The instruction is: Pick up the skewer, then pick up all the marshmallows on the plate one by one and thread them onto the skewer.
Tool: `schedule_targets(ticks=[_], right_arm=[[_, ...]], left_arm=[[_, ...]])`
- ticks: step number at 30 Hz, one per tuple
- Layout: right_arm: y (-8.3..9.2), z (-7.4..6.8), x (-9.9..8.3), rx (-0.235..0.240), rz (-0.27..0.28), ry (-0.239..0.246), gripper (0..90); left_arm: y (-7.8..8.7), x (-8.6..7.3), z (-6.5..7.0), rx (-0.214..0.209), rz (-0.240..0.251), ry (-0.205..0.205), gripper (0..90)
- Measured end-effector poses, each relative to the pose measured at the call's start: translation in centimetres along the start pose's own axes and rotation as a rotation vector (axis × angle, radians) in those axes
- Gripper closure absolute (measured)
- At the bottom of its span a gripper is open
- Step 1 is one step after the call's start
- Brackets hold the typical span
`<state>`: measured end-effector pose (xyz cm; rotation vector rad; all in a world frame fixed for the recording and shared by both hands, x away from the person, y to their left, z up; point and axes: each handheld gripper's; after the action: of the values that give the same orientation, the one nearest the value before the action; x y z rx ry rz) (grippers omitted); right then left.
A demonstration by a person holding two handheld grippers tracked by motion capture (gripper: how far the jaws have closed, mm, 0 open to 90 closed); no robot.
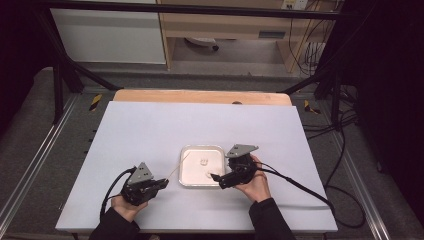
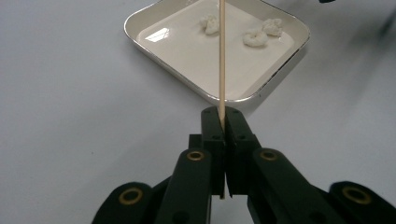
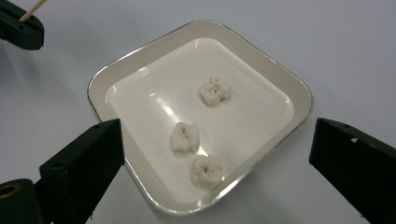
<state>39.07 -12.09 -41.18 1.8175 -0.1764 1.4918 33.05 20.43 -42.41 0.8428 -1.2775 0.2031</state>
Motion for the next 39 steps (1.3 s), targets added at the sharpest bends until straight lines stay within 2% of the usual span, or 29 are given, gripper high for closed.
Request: schedule_targets(ticks=[10, 12, 18, 20, 23, 31, 35, 39], right_arm=[[-2.3, 0.4, 1.4, -0.013, 0.020, -0.018, 4.3], [-2.7, 0.7, 1.5, -0.018, 0.023, -0.034, 4.6], [-3.9, 1.5, 1.4, -0.055, -0.007, -0.036, 6.8], [-4.4, 1.5, 1.4, -0.052, -0.010, -0.032, 8.6], [-5.2, 1.3, 1.5, -0.033, -0.018, -0.007, 14.7], [-7.0, 1.3, 1.1, 0.007, -0.043, 0.014, 34.8], [-7.6, 1.4, 0.7, 0.015, -0.055, 0.017, 42.2], [-7.7, 1.4, 0.5, 0.024, -0.065, 0.047, 51.4]], left_arm=[[0.0, -0.2, -0.1, -0.003, 0.014, 0.014, 88.1], [0.0, -0.2, -0.1, -0.004, 0.014, 0.018, 88.1], [-0.1, -0.3, -0.2, -0.002, 0.012, 0.025, 88.1], [-0.2, -0.3, -0.1, -0.005, 0.010, 0.026, 88.1], [-0.2, -0.3, -0.1, -0.004, 0.009, 0.024, 88.1], [-0.3, -0.3, -0.1, -0.006, 0.009, 0.026, 88.1], [-0.2, -0.3, -0.1, -0.007, 0.013, 0.027, 88.1], [-0.3, -0.3, 0.0, -0.010, 0.011, 0.027, 88.1]])
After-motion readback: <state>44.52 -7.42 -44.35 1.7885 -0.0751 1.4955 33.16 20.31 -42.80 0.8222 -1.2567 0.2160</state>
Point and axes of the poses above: each handheld gripper's, and its own axes: y roughly backward along the jaws, x roughly out of its top, z roughly to its right, and after that the axes turned 12 degrees about z, right-handed
